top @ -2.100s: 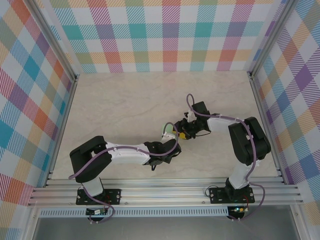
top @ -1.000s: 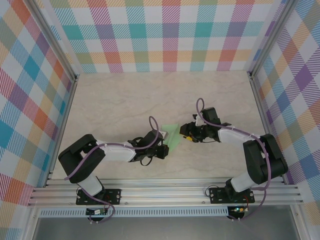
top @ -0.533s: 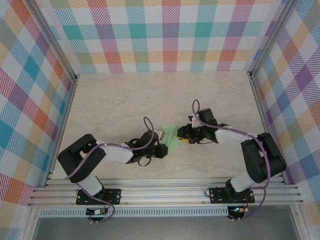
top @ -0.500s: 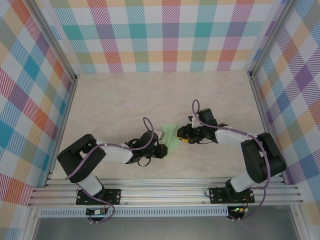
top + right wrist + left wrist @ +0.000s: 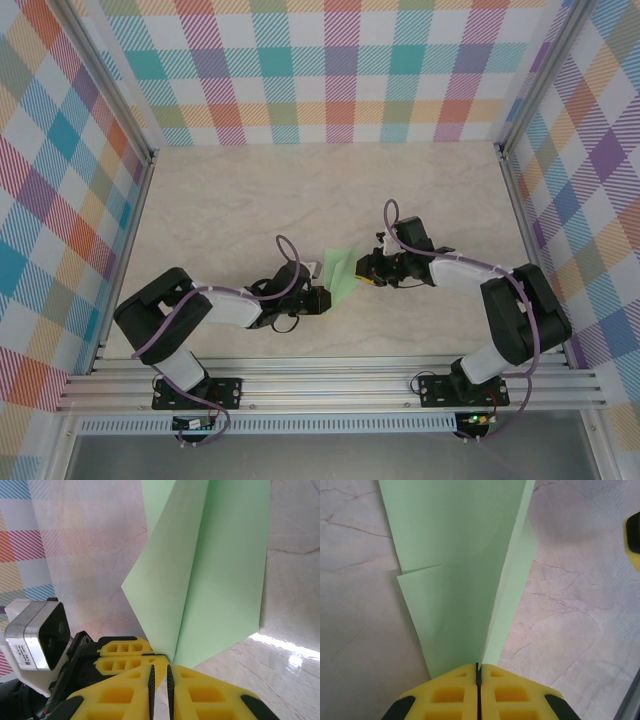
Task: Fold a paper plane with a square sheet of paper (pick it up from the middle)
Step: Fourth fold the wing at the center of the table.
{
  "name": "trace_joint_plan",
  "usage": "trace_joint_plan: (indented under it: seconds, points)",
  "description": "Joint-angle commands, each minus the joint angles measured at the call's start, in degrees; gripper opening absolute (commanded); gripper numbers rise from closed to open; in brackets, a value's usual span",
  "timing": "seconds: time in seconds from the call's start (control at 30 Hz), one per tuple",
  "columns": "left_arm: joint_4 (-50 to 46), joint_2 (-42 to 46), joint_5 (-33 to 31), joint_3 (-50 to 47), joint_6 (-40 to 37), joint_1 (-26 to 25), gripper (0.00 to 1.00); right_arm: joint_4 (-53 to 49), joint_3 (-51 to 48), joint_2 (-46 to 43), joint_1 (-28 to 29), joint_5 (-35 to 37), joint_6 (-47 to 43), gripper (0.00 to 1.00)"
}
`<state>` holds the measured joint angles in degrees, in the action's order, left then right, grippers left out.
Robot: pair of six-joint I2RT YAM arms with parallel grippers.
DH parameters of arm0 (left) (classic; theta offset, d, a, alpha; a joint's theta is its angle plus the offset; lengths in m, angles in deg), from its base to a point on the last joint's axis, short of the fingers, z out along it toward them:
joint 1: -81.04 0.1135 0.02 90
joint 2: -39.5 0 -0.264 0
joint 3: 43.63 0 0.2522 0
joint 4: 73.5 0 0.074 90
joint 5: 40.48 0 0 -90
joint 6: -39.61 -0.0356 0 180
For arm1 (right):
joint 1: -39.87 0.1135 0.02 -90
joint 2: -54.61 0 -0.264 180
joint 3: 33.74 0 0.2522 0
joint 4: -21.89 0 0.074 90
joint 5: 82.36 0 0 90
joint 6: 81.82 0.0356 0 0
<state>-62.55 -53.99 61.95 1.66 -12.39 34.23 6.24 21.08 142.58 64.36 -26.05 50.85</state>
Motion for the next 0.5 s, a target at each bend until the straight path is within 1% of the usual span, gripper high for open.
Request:
trace_joint_plan:
  seconds: [0.0, 0.27, 0.47]
  points:
    - [3.57, -1.40, 2.49, -0.85, 1.21, 1.15, 0.07, 0.93, 1.86, 1.37, 0.47, -0.89, 0.22, 0.17]
    - [5.63, -1.78, 3.20, -2.08, 2.94, 2.18, 0.07, 1.00, 3.72, 3.09, 1.67, -2.22, 0.00, 0.17]
    - [6.68, -2.52, 3.20, -2.69, 5.85, 3.11, 0.06, 1.33, 6.15, 5.65, 3.60, -2.32, 0.35, 0.16]
